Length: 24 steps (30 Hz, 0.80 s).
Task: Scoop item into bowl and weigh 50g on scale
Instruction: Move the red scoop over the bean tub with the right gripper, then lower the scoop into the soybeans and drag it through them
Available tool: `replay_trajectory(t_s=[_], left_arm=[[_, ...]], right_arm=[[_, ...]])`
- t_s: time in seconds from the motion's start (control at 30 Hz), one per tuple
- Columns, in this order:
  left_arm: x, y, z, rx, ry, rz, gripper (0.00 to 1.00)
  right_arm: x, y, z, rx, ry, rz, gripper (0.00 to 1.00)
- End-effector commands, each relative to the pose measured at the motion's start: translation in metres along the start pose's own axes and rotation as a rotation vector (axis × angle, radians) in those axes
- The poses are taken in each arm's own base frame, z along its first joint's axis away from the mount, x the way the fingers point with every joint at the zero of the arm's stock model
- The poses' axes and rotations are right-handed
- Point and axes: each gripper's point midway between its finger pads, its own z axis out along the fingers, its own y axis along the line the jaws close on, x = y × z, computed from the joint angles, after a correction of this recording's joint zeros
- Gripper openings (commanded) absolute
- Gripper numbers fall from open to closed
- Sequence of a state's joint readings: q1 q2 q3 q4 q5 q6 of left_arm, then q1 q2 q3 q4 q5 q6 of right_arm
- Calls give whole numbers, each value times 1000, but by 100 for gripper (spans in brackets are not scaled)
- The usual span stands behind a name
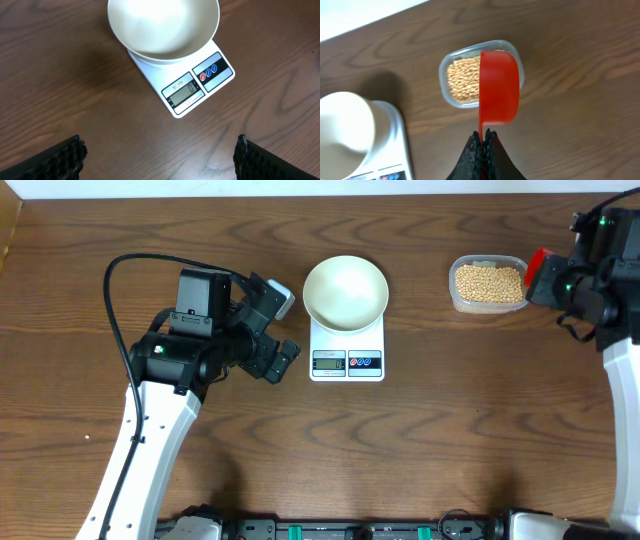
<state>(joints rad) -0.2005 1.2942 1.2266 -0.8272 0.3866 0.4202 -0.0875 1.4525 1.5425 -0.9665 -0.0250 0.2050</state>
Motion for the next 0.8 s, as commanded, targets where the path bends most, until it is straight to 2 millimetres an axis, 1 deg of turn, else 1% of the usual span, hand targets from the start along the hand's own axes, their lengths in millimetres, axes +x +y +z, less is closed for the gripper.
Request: replay_trajectory(t_s=[0.0, 0.27, 0.5, 0.77], left_arm=[[-4, 1, -3, -8, -10, 19, 96], [-4, 1, -3, -8, -9, 19, 96], [-4, 1, -3, -8, -9, 19, 96], [-4, 1, -3, -8, -9, 19, 96]], right_arm=[[-9, -8, 4, 47, -15, -78, 1], [-15, -7, 25, 47, -13, -181, 1], [-7, -9, 57, 49, 50, -181, 1], [-3, -10, 94, 53, 89, -186, 1]])
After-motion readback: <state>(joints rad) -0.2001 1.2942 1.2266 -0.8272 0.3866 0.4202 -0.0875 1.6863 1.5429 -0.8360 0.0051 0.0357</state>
